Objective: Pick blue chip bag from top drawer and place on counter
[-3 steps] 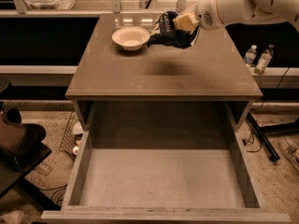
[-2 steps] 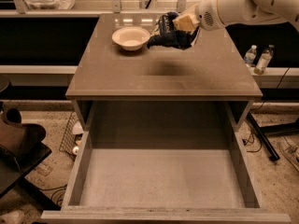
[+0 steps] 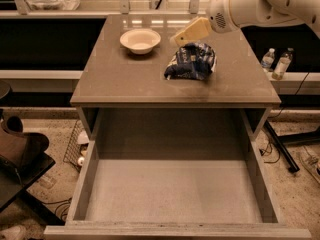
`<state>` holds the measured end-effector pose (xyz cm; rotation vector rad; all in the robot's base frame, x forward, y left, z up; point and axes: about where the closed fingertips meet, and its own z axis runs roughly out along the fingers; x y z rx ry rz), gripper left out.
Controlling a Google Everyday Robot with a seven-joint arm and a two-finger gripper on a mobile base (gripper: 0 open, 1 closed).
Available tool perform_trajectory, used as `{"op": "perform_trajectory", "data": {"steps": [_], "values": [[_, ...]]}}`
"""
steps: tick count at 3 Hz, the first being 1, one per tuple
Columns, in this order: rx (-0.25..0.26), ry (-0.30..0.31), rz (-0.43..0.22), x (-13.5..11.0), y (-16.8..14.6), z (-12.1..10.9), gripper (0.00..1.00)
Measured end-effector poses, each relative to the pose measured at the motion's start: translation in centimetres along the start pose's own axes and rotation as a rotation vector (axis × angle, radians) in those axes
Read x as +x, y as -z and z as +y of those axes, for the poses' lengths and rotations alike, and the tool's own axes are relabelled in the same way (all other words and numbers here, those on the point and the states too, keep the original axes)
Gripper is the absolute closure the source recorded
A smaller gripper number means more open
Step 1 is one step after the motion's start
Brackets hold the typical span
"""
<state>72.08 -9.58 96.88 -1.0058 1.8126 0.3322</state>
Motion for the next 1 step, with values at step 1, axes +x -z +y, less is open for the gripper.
{"op": "perform_trajectory", "data": {"steps": [1], "values": [[0.0,0.0,0.0,0.0,-0.01,0.01,0.0]]}}
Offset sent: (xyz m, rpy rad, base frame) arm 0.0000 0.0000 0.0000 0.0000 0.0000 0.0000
